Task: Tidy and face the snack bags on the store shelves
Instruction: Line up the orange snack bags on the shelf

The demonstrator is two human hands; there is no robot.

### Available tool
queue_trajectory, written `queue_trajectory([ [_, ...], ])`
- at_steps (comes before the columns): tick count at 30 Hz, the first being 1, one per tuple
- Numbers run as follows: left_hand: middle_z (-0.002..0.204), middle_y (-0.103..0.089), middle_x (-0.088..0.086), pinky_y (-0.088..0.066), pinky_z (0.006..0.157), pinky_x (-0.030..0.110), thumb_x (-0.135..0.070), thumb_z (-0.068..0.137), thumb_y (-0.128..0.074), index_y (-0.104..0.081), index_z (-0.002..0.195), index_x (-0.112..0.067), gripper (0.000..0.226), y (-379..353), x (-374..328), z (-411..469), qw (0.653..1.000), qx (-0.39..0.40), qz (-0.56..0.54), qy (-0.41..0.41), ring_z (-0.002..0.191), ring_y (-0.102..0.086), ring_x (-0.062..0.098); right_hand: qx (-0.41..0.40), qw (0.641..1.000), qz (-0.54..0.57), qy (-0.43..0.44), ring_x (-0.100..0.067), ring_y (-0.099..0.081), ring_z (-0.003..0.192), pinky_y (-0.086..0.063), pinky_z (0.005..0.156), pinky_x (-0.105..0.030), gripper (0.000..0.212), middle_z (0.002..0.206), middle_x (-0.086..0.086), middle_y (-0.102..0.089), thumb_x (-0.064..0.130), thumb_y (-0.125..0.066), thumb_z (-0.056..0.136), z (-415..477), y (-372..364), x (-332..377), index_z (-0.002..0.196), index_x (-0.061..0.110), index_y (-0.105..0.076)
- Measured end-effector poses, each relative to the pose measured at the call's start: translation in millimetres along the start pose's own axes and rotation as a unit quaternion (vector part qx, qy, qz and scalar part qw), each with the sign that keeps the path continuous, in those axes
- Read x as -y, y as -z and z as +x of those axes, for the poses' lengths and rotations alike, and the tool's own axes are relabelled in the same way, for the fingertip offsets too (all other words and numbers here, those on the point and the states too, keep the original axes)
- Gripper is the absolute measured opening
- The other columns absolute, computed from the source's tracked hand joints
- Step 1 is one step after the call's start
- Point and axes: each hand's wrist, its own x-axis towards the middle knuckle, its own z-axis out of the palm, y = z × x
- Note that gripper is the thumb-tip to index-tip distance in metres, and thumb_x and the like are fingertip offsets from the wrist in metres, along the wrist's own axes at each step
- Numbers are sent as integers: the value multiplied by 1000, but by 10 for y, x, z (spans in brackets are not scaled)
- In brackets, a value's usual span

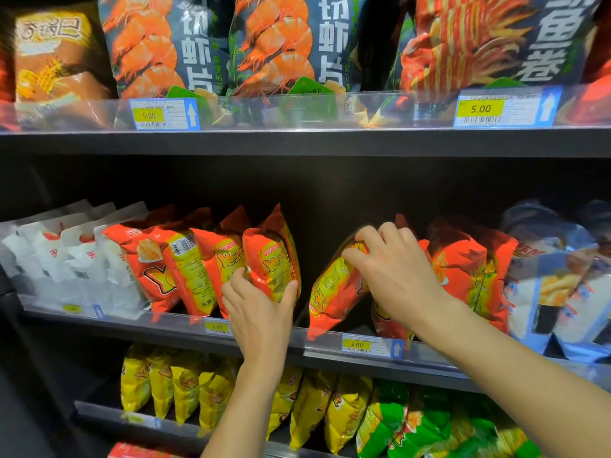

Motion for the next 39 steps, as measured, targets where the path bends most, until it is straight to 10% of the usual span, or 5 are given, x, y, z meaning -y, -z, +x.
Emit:
queue_trajectory([
  [12, 161, -39, -4, -21, 121, 33, -63, 77, -83, -24, 160, -27, 108, 241, -432, -309, 965, 94, -20, -246, 150, -30, 14, -100, 993, 64, -22, -41, -58, 107, -51, 79, -51, 57, 125, -17, -64, 13, -92, 72, -16, 433, 29, 125, 17, -71],
  [19, 145, -55, -9, -53, 107, 45, -35, 86, -84, -41, 153, -30, 80, 430, -239, -329, 968, 100, -86, -214, 132, -54, 12, -130, 970, 203, -9, -28, -53, 123, -51, 99, -48, 59, 141, -6, -57, 32, -70, 95, -157, 641, 158, 151, 24, -52],
  [28, 115, -71, -25, -60, 96, 41, -35, 88, -83, -61, 134, -39, 51, 929, -41, -215, 946, 139, -291, -8, 105, -68, -3, -162, 788, 545, -236, -3, -67, 107, -53, 89, -15, 27, 117, 11, -70, 27, -73, 95, -332, 516, 531, 122, 27, -68],
  [35, 119, -78, -4, -62, 87, 41, -32, 96, -70, -68, 129, -31, 33, 1312, -11, -169, 861, 245, -436, 90, 110, -76, 19, 41, 687, 674, -267, -3, -63, 123, -57, 95, -23, 84, 139, 9, -63, 74, -66, 75, -285, 353, 939, 145, 29, -52],
  [39, 117, -79, -1, -60, 88, 41, -39, 90, -68, -68, 129, -28, 41, 1401, -27, -182, 845, 279, -447, 92, 108, -77, 20, 46, 592, 771, -229, -9, -74, 107, -60, 84, -25, 44, 115, 7, -78, 54, -62, 85, -283, 411, 1068, 123, 30, -63],
])
